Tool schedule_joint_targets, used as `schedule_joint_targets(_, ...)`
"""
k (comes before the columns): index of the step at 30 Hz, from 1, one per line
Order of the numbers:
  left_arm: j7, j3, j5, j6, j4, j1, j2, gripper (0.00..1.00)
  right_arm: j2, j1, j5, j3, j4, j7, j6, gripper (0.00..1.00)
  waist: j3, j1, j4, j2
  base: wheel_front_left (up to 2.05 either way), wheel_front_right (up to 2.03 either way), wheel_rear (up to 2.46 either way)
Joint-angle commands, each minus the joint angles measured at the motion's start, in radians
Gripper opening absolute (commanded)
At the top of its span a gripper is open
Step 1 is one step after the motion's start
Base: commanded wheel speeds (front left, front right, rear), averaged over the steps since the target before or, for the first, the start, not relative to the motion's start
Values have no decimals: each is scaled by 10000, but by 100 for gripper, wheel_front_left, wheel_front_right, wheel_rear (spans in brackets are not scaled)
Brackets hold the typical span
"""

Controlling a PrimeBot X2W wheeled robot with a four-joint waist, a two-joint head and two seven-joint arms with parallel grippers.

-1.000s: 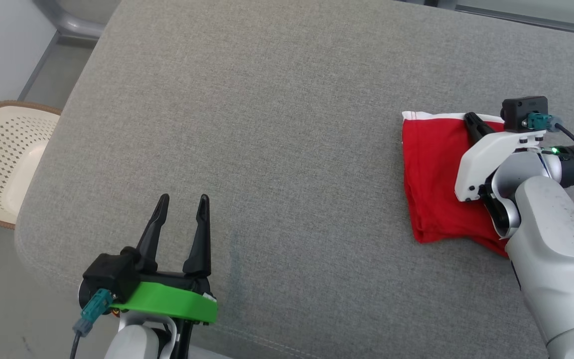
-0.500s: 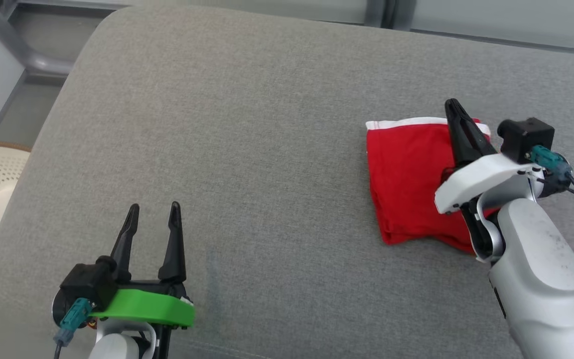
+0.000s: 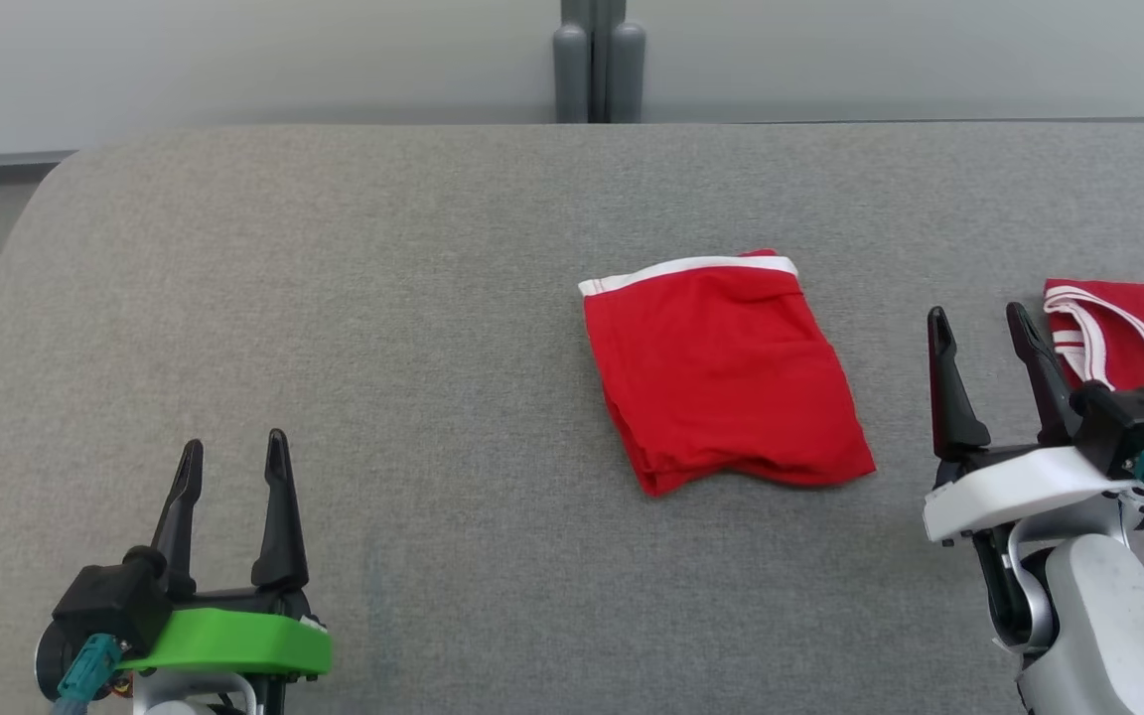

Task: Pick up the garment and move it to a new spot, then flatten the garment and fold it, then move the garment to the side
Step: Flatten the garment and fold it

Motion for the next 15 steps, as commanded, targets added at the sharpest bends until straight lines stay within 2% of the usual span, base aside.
schedule_joint_targets(1,2,102,106,-24,-20,216,40,100,-6,232,-131,-55,-93,-74,-2,100,-473,0,-621,0,0,0,0)
schedule_joint_targets(15,2,346,219,-159,455,574,42,100,-133,1252,-531,111,326,-149,-2,100,-1100,0,-1161,0,0,0,0)
